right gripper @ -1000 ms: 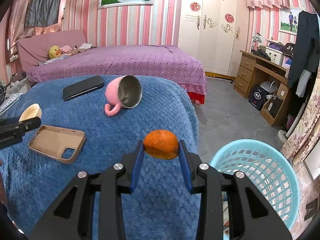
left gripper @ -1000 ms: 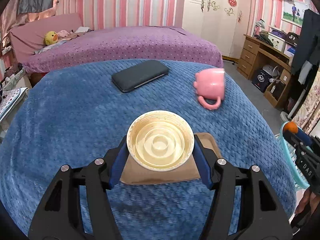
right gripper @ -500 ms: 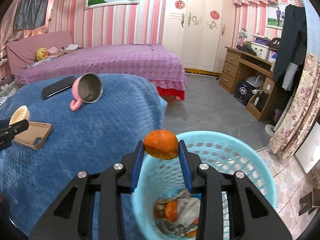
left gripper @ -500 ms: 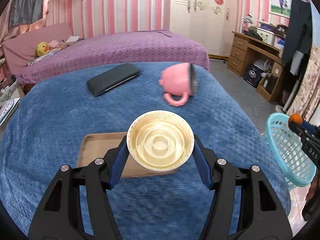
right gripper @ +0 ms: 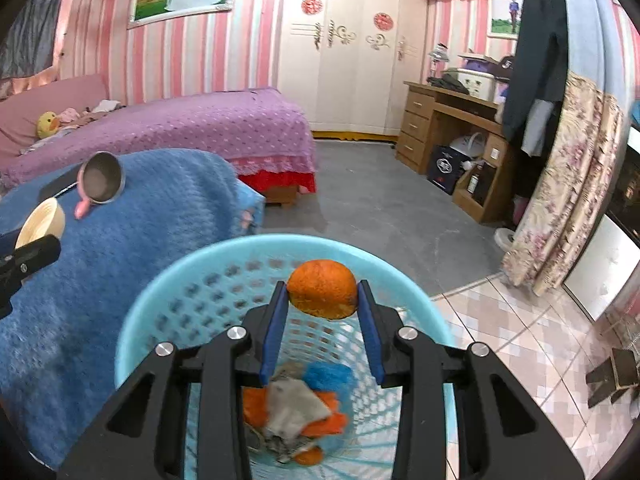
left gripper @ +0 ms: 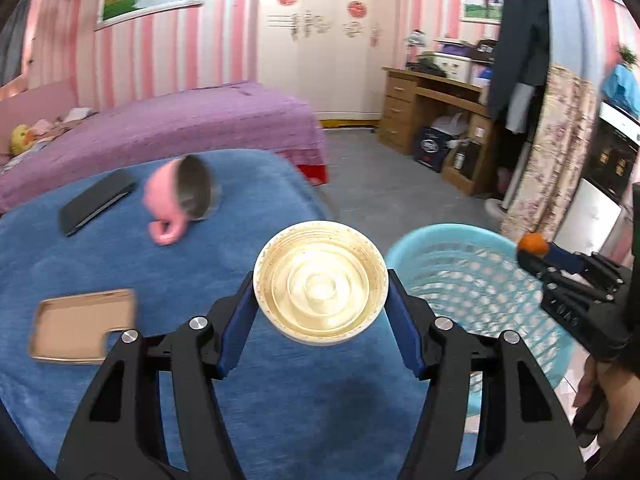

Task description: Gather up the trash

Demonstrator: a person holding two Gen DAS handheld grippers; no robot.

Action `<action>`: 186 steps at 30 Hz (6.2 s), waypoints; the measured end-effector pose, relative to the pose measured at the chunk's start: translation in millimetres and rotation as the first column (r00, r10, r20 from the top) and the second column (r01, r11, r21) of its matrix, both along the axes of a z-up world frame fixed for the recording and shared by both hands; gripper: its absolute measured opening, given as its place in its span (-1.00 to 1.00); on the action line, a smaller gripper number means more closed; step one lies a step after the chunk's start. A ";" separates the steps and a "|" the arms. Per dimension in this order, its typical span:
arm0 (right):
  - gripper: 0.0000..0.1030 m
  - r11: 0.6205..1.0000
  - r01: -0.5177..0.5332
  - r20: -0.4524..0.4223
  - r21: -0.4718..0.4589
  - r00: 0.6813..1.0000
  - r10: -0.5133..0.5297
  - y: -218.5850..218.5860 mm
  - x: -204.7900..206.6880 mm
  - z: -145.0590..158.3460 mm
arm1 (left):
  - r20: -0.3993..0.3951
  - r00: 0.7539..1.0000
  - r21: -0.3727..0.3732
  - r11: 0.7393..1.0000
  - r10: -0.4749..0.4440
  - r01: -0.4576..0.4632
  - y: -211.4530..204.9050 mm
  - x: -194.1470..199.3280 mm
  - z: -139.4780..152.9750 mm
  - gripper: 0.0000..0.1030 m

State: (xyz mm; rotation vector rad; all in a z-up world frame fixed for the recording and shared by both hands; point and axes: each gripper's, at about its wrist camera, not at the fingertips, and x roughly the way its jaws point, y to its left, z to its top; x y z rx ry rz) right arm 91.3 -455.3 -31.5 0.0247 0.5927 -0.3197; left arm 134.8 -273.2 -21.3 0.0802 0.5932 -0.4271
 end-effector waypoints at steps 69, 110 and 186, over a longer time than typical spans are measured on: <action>0.92 0.989 -0.141 0.180 0.052 0.975 0.130 155.5 -98.8 48.6 | 0.072 0.973 -0.010 0.976 0.220 -0.219 170.6 -102.5 34.6 0.89; 0.92 0.990 -0.118 0.208 -0.080 0.969 0.133 196.3 -113.7 56.5 | 0.129 0.968 -0.019 0.977 0.215 -0.214 193.8 -113.8 36.3 0.90; 0.92 0.991 -0.109 0.203 -0.075 0.972 0.122 198.2 -108.6 47.7 | 0.122 0.966 -0.032 0.973 0.229 -0.227 198.7 -112.6 36.9 0.90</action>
